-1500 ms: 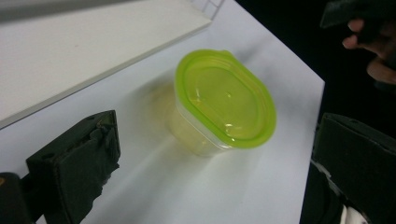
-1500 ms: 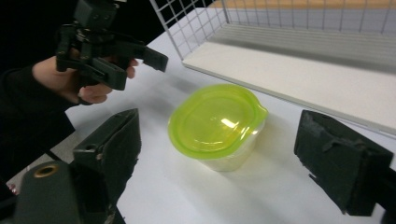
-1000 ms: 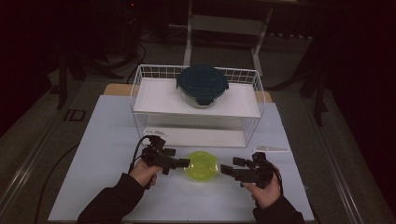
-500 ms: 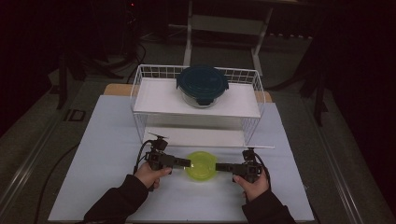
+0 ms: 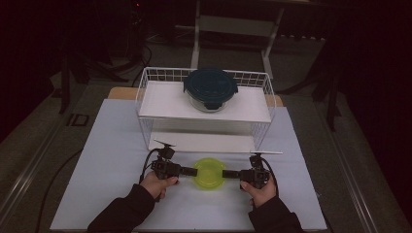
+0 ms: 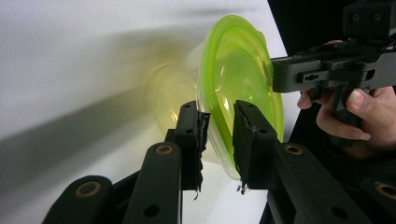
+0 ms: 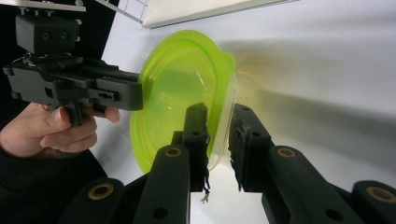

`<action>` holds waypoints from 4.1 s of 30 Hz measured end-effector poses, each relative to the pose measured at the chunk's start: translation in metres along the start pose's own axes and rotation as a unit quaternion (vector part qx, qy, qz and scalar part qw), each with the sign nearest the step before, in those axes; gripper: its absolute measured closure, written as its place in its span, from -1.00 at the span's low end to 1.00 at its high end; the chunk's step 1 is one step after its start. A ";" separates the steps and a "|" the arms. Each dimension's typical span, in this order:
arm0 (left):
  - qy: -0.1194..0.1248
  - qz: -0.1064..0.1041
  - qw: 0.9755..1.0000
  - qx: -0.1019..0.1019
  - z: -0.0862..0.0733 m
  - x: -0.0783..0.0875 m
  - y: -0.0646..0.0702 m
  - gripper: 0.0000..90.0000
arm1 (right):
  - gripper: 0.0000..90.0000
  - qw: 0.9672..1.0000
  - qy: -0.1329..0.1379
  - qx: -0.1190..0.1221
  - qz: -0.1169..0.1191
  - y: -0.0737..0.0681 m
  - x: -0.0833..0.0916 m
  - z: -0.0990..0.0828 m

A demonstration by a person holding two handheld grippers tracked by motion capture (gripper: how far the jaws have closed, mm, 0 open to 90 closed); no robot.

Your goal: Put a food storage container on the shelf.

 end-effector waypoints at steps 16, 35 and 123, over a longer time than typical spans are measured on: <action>-0.007 -0.004 1.000 -0.003 -0.007 0.013 0.012 0.78 | 0.83 0.998 -0.008 0.056 0.002 -0.023 0.008 -0.007; 0.022 0.000 0.999 -0.037 0.013 0.048 0.053 0.79 | 0.82 0.995 0.028 0.097 0.008 -0.059 0.035 0.013; 0.189 0.011 0.981 -0.038 0.202 0.125 0.134 0.43 | 0.49 0.985 0.145 0.085 -0.036 -0.145 0.084 0.236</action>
Point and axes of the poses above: each handheld gripper's, and its own axes: x roughly backward along the jaws, z roughly out of its top, y roughly to its right, the point moved 1 cm from there along -x, roughly forward along the jaws, and after that the axes turned 2 degrees about x, right-handed, at the moved point
